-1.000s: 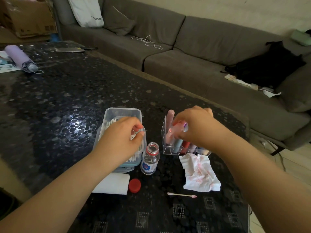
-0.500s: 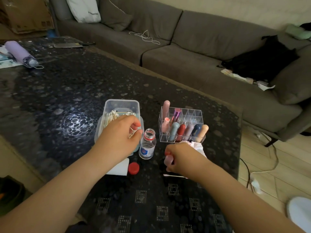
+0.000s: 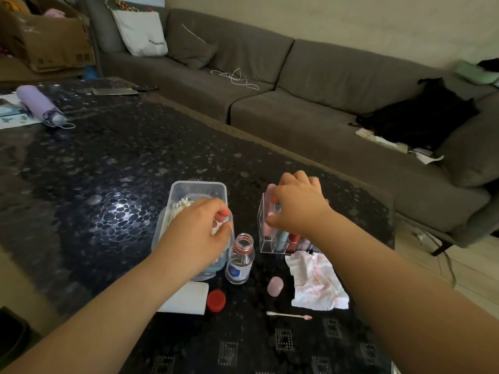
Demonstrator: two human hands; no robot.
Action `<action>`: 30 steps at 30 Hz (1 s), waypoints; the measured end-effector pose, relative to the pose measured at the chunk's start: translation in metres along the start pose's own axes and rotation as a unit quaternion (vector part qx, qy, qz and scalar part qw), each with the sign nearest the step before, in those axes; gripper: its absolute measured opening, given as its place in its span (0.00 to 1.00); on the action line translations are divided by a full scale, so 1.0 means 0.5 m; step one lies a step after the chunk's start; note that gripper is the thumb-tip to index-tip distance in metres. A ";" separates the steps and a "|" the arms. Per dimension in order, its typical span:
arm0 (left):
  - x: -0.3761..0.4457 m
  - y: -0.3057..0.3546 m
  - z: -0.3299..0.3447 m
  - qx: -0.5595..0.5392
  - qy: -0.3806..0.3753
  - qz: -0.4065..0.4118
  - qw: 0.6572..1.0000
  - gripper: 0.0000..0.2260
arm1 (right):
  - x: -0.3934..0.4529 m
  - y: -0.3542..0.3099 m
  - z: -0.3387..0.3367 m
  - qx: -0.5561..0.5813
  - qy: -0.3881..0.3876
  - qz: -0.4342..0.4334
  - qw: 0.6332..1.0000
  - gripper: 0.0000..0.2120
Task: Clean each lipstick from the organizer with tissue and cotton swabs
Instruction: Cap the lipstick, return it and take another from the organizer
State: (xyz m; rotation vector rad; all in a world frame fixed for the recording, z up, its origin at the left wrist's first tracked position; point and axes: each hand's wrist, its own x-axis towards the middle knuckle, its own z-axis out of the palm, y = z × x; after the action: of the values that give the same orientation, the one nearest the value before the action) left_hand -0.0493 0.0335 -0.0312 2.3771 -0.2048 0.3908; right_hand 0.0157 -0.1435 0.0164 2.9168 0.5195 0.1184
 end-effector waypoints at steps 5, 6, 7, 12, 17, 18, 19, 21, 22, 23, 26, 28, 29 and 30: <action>0.003 -0.011 -0.001 0.007 -0.002 -0.001 1.000 0.05 | 0.010 -0.002 0.013 0.012 -0.021 0.000 1.000 0.19; 0.003 -0.013 -0.001 0.009 -0.003 -0.002 1.000 0.06 | 0.010 0.000 0.013 0.013 -0.021 0.001 1.000 0.19; 0.003 -0.015 0.000 0.011 -0.004 -0.004 1.000 0.06 | 0.010 0.001 0.012 0.015 -0.020 0.001 1.000 0.19; 0.002 -0.018 0.002 0.014 -0.005 -0.007 1.000 0.06 | 0.018 0.001 0.023 0.029 -0.023 -0.001 0.999 0.16; 0.006 -0.020 0.005 0.018 -0.006 -0.006 1.000 0.06 | 0.029 0.007 0.030 0.026 -0.025 0.003 0.999 0.15; 0.007 -0.020 0.006 0.017 -0.005 -0.007 1.000 0.06 | 0.030 0.007 0.031 0.027 -0.028 0.002 0.999 0.15; 0.008 -0.020 0.008 0.015 -0.005 -0.008 1.000 0.06 | 0.032 0.008 0.032 0.026 -0.031 -0.002 0.999 0.14; 0.011 -0.018 0.011 0.011 -0.007 -0.009 1.000 0.05 | 0.035 0.011 0.033 0.022 -0.030 -0.012 0.999 0.13; 0.012 -0.016 0.013 0.009 -0.008 -0.008 1.000 0.05 | 0.036 0.012 0.034 0.021 -0.028 -0.017 0.999 0.12; 0.013 -0.015 0.015 0.008 -0.008 -0.007 1.000 0.05 | 0.037 0.013 0.035 0.021 -0.025 -0.021 0.999 0.12; 0.016 -0.013 0.019 0.006 -0.007 -0.004 1.000 0.05 | 0.038 0.016 0.036 0.024 -0.022 -0.025 0.999 0.10; 0.019 -0.011 0.020 0.006 -0.012 0.002 1.000 0.05 | 0.038 0.016 0.037 0.024 -0.025 -0.023 0.999 0.11; 0.023 -0.010 0.021 0.011 -0.017 0.010 1.000 0.05 | 0.038 0.016 0.038 0.025 -0.027 -0.021 0.999 0.11; 0.029 -0.008 0.021 0.015 -0.028 0.019 0.999 0.05 | 0.037 0.016 0.037 0.026 -0.028 -0.020 0.999 0.12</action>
State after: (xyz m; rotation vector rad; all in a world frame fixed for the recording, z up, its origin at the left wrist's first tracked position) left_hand -0.0324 0.0289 -0.0364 2.4174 -0.2719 0.3487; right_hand 0.0377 -0.1475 0.0004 2.9492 0.5793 0.0176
